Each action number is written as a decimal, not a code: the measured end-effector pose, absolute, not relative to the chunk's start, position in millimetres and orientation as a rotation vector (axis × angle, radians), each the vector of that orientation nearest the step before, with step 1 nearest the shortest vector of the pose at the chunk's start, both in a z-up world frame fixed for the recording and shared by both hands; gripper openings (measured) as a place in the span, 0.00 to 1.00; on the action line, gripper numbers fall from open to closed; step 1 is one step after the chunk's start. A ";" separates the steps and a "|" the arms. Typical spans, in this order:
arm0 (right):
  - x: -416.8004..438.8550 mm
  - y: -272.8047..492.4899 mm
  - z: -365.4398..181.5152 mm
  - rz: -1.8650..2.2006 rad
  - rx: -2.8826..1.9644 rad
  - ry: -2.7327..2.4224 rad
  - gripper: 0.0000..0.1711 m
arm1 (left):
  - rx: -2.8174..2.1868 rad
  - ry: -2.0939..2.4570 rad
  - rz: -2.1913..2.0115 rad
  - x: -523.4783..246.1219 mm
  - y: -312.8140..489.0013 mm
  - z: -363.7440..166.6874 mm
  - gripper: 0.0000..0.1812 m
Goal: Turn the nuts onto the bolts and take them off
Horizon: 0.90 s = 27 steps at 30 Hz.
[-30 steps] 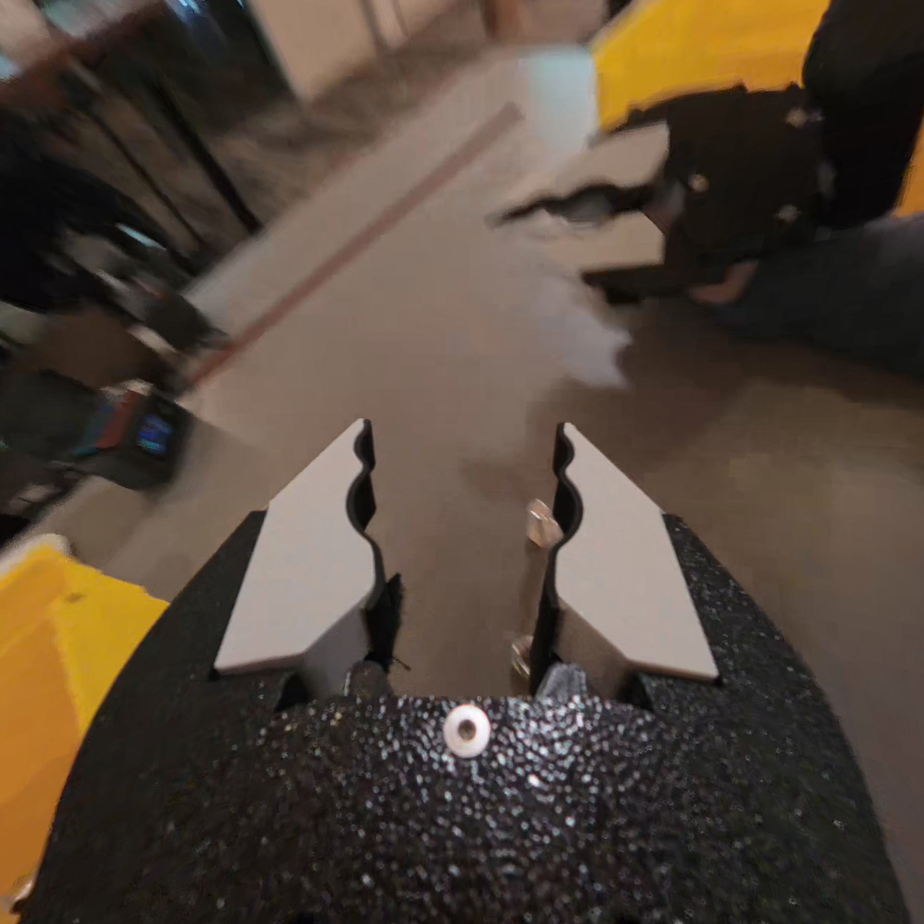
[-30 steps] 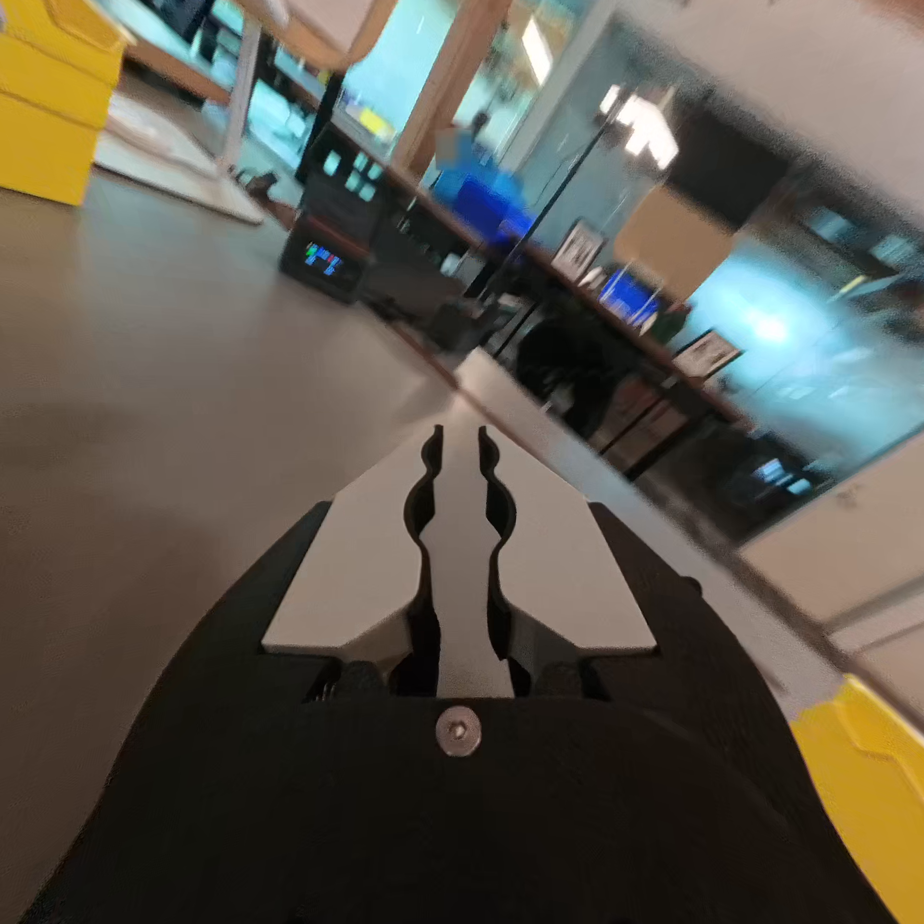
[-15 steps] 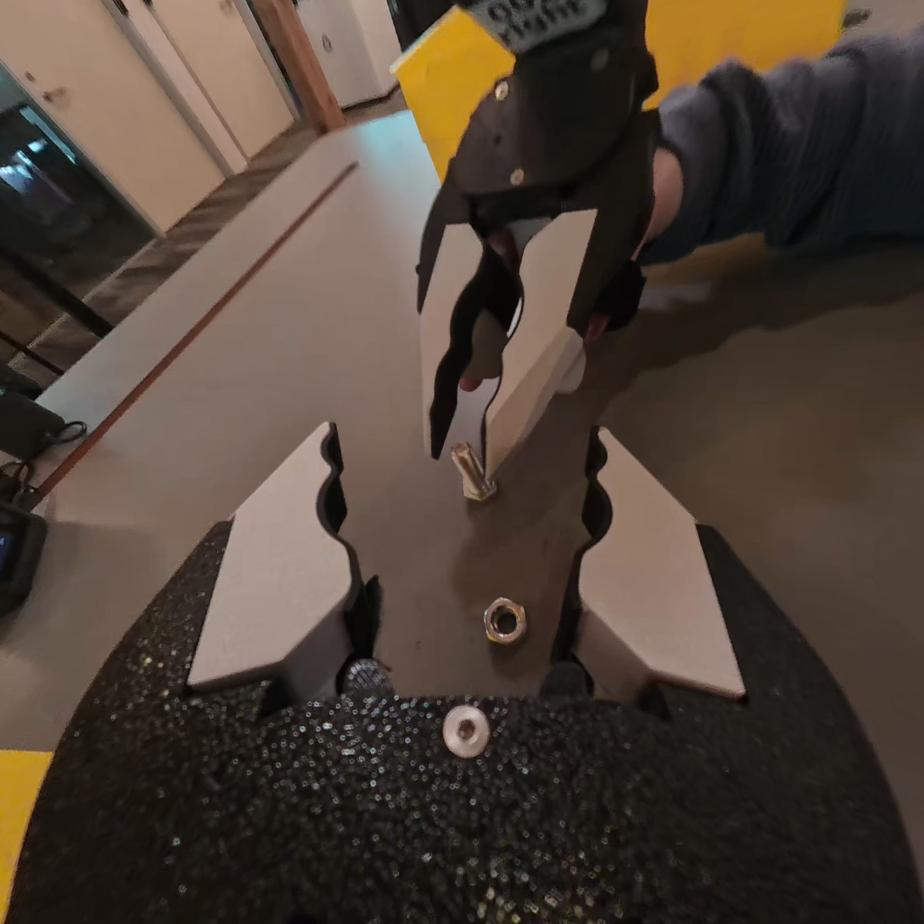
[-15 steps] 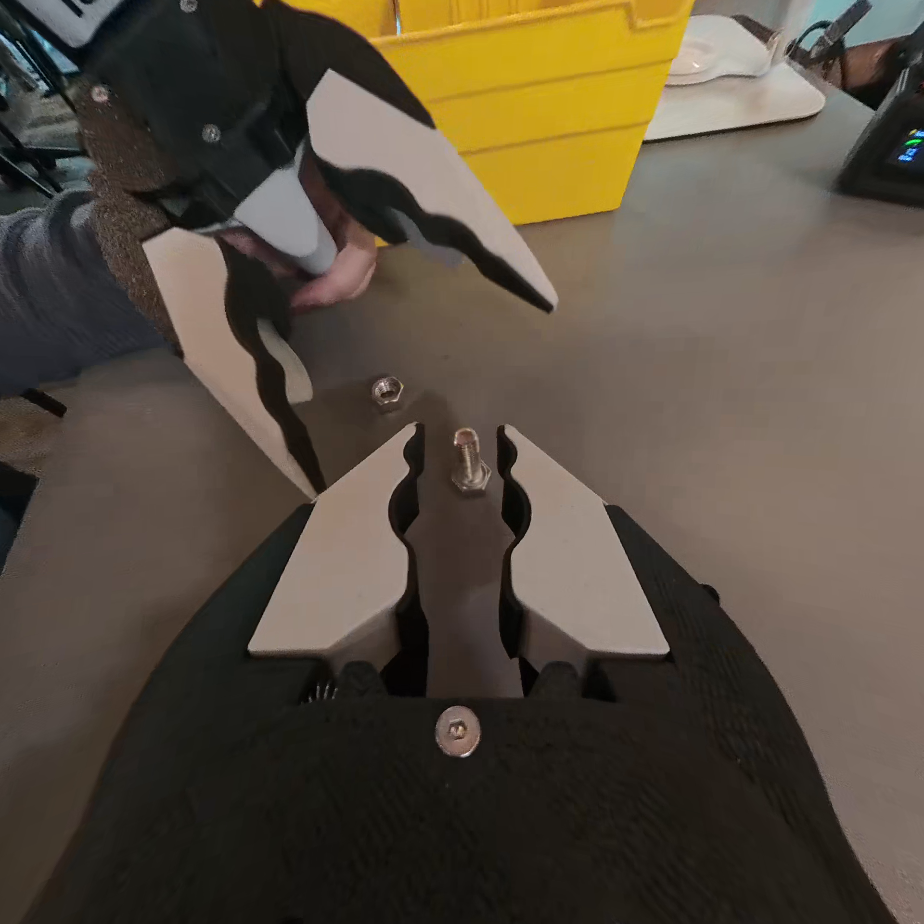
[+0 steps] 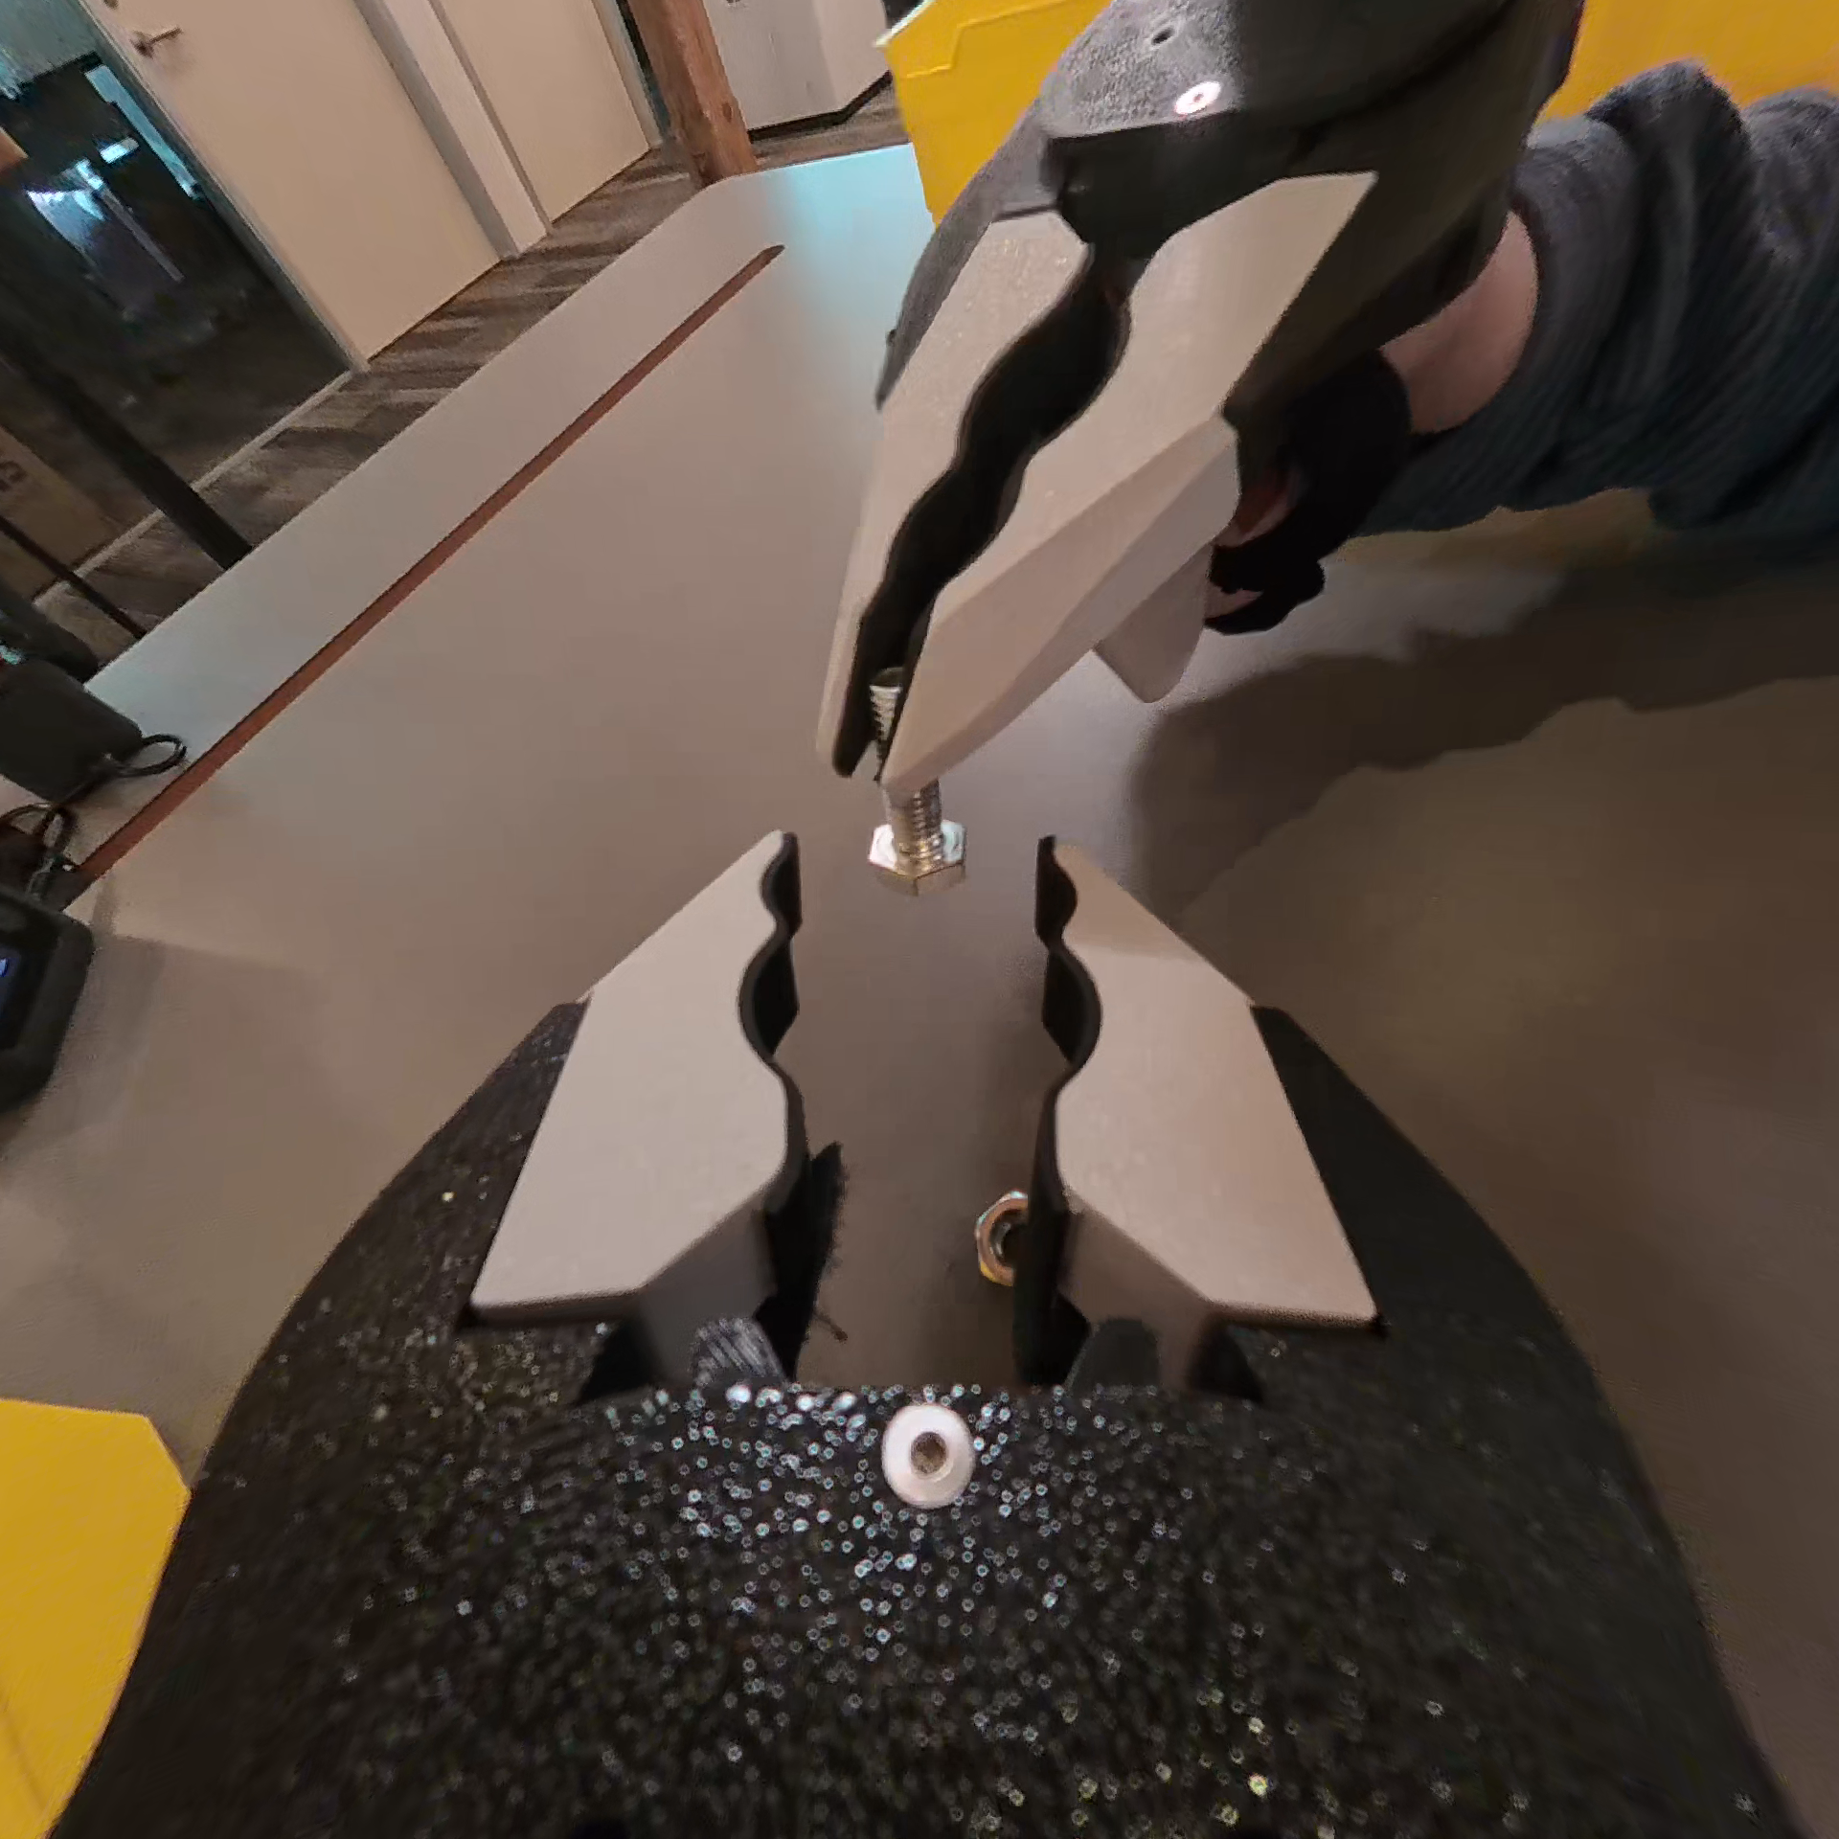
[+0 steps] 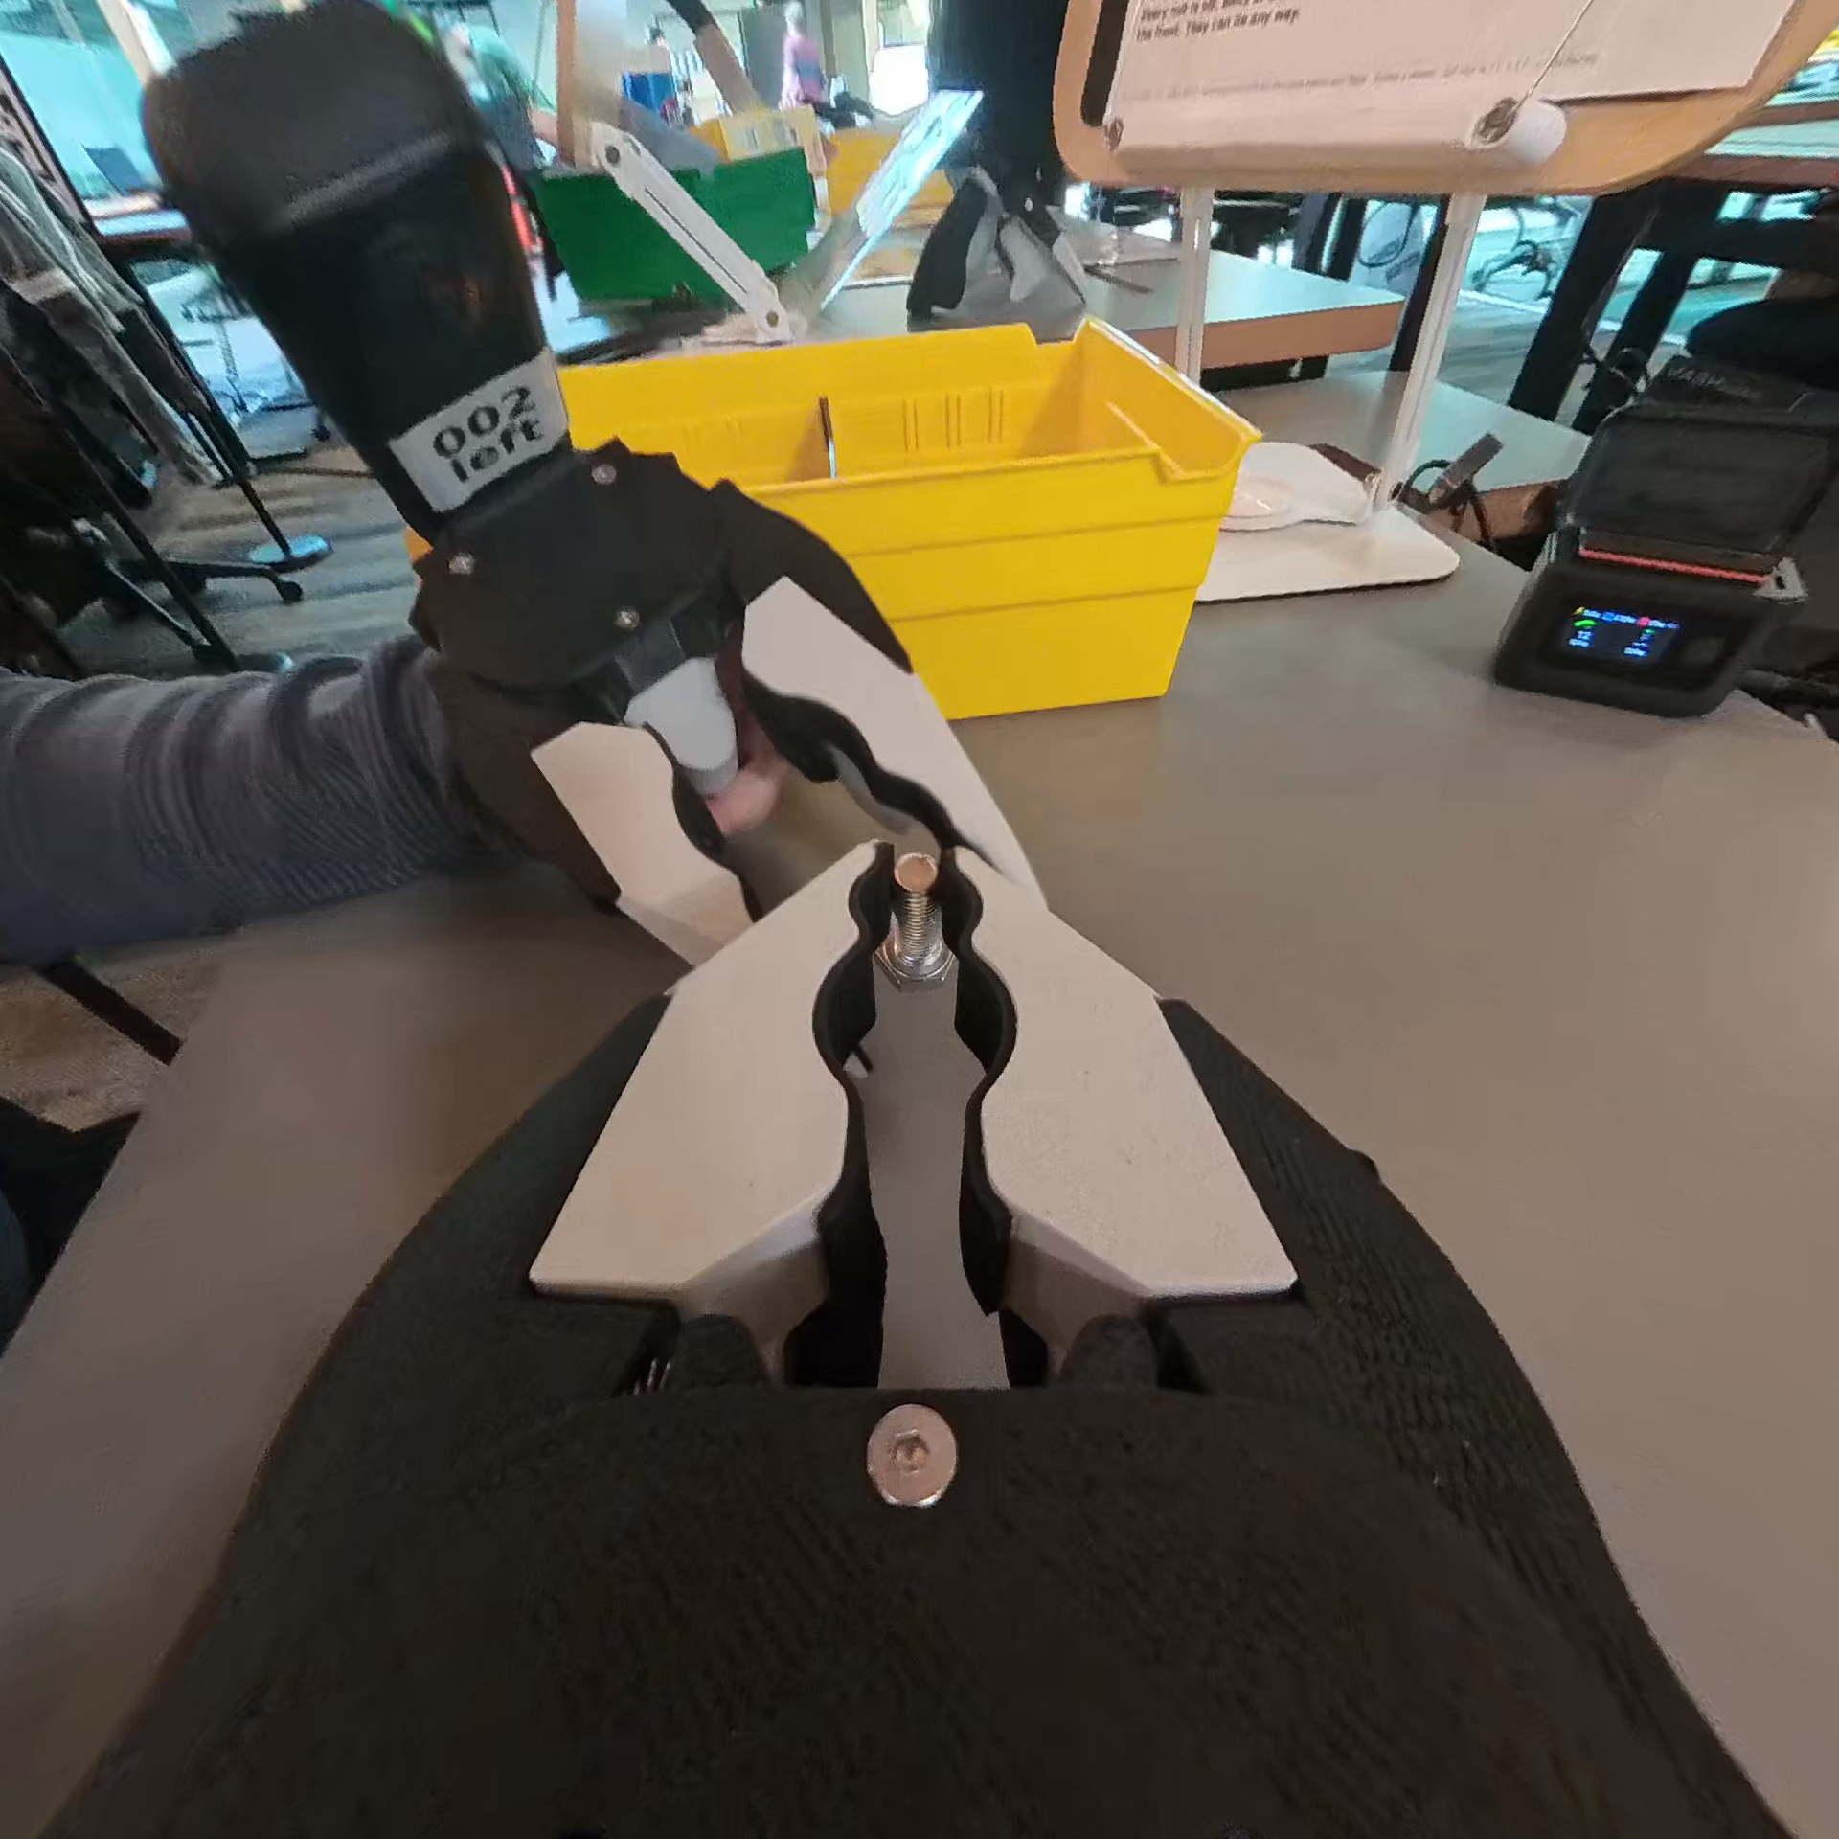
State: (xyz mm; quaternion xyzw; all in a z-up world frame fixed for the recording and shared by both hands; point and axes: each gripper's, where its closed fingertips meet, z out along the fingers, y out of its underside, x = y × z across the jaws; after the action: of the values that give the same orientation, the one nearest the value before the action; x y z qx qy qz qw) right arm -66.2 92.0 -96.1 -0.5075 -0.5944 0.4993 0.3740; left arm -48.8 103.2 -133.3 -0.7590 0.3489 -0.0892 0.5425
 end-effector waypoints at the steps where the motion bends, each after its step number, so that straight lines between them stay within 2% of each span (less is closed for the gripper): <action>1: -66.3 91.6 -94.7 1.294 -1.296 -1.513 0.04 | -1.794 0.840 -0.211 -46.6 102.6 -133.3 0.23; 7: -64.5 86.0 -94.1 1.355 -1.271 -1.524 0.04 | -1.769 0.828 -0.255 -42.5 102.3 -131.2 0.10; 11: -62.7 86.4 -89.6 1.386 -1.258 -1.504 0.04 | -1.762 0.796 -0.287 -44.8 102.8 -127.5 0.12; 15: -60.7 85.9 -84.2 1.438 -1.250 -1.477 0.05 | -1.760 0.794 -0.328 -42.4 100.3 -124.0 0.09; 19: -57.7 96.5 -78.4 1.416 -1.229 -1.414 0.05 | -1.739 0.723 -0.167 -54.9 110.0 -114.6 0.09; 21: -53.0 115.0 -95.9 1.269 -1.321 -1.444 0.08 | -1.719 0.645 -0.026 -74.4 117.1 -106.9 0.08; 23: -44.1 123.0 -136.1 1.029 -1.454 -1.637 0.08 | -1.678 0.540 0.035 -92.3 119.5 -93.5 0.09; 27: -62.5 81.6 -158.1 1.001 -1.429 -1.841 0.13 | -1.591 0.412 0.046 -112.4 117.0 -72.1 0.09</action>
State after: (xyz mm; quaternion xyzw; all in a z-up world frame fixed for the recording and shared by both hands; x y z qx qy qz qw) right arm -62.5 81.6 -158.1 -0.5377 -0.6929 0.3768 0.2981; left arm -112.4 117.0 -72.1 -0.7088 0.1835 0.0203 0.6808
